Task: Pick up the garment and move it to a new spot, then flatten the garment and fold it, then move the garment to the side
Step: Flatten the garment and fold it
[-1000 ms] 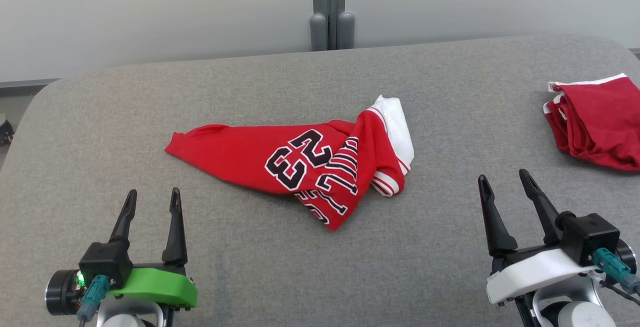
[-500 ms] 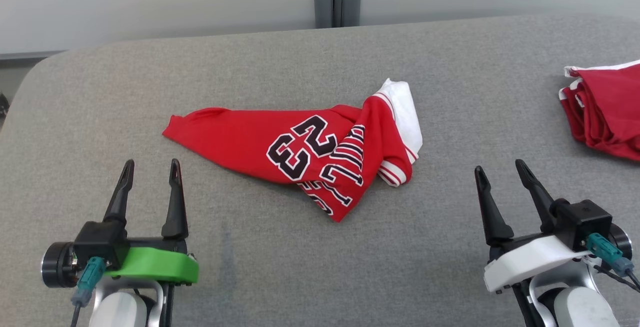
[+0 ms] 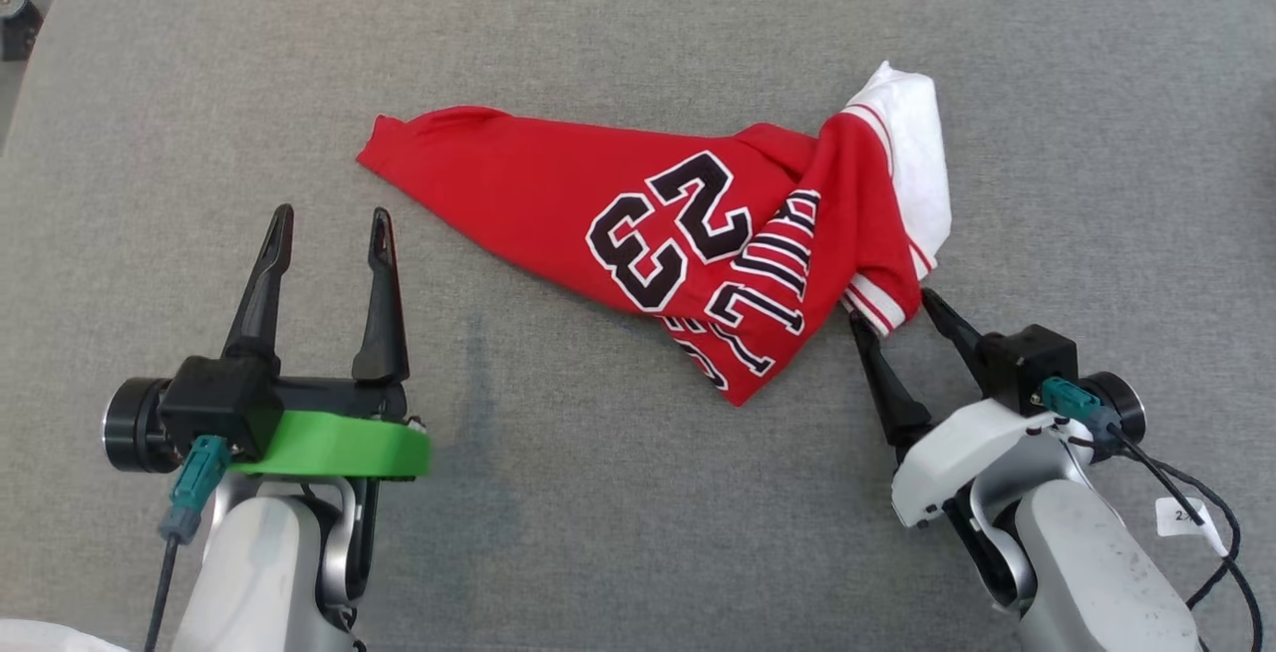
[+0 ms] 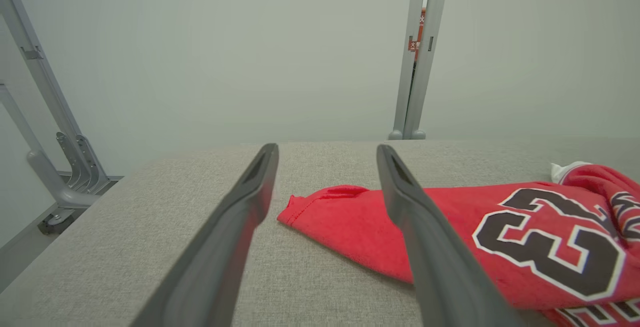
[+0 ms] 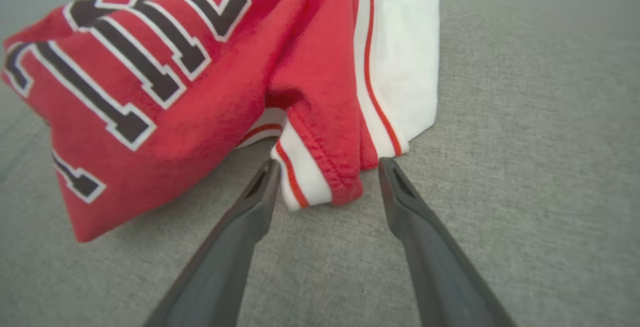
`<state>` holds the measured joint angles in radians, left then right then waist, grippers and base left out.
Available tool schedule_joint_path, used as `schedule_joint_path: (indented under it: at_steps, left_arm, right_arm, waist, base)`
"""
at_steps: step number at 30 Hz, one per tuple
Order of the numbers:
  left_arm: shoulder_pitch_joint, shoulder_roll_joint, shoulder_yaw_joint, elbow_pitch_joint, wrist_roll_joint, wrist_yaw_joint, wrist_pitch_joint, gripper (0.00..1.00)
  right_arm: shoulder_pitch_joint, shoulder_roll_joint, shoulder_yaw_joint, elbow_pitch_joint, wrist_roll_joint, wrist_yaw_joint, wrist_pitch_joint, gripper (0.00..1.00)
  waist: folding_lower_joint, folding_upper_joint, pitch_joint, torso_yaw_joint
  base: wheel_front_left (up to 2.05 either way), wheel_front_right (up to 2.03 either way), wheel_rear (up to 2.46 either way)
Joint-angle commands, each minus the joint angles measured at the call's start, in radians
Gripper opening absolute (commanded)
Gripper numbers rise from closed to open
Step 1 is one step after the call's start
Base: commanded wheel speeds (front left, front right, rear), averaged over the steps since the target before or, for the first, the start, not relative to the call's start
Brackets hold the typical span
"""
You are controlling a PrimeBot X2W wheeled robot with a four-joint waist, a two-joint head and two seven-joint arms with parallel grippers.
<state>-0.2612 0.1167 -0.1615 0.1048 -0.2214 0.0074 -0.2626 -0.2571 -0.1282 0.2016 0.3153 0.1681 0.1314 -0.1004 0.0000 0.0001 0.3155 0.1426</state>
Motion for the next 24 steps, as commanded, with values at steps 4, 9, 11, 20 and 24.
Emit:
schedule_joint_path:
  at_steps: [4, 9, 11, 20, 24]
  left_arm:
    - [-0.021, -0.013, 0.019, 0.003, 0.023, -0.013, -0.003, 1.0]
    - [-0.004, -0.022, 0.037, 0.008, 0.037, -0.019, -0.003, 1.0]
    - [0.006, -0.023, 0.047, 0.007, 0.041, -0.022, -0.003, 1.0]
    - [0.038, -0.023, 0.082, 0.006, 0.061, -0.033, -0.003, 1.0]
    - [0.044, -0.026, 0.088, 0.004, 0.069, -0.037, -0.003, 1.0]
  right_arm:
    - [-0.058, -0.013, 0.025, 0.064, 0.023, -0.002, -0.043, 0.0]
    - [-0.065, -0.036, 0.044, 0.031, 0.031, -0.002, -0.104, 0.0]
    - [-0.055, -0.049, 0.049, -0.013, 0.02, -0.002, -0.117, 0.0]
    - [-0.016, -0.158, 0.046, -0.386, -0.035, -0.002, -0.093, 0.0]
    - [-0.045, -0.201, 0.021, -0.555, -0.049, -0.002, -0.039, 0.0]
  waist:
    - [0.0, -0.0001, 0.037, 0.038]
    - [0.0, -0.0001, 0.018, 0.023]
    - [0.0, -0.0001, 0.005, 0.011]
    - [0.0, -0.0001, -0.053, -0.051]
    - [0.0, -0.0001, -0.067, -0.068]
  base:
    - [0.0, 0.0, 0.0]
    - [0.0, 0.0, 0.0]
    - [0.0, 0.0, 0.0]
    - [0.0, 0.0, 0.0]
    - [0.0, 0.0, 0.0]
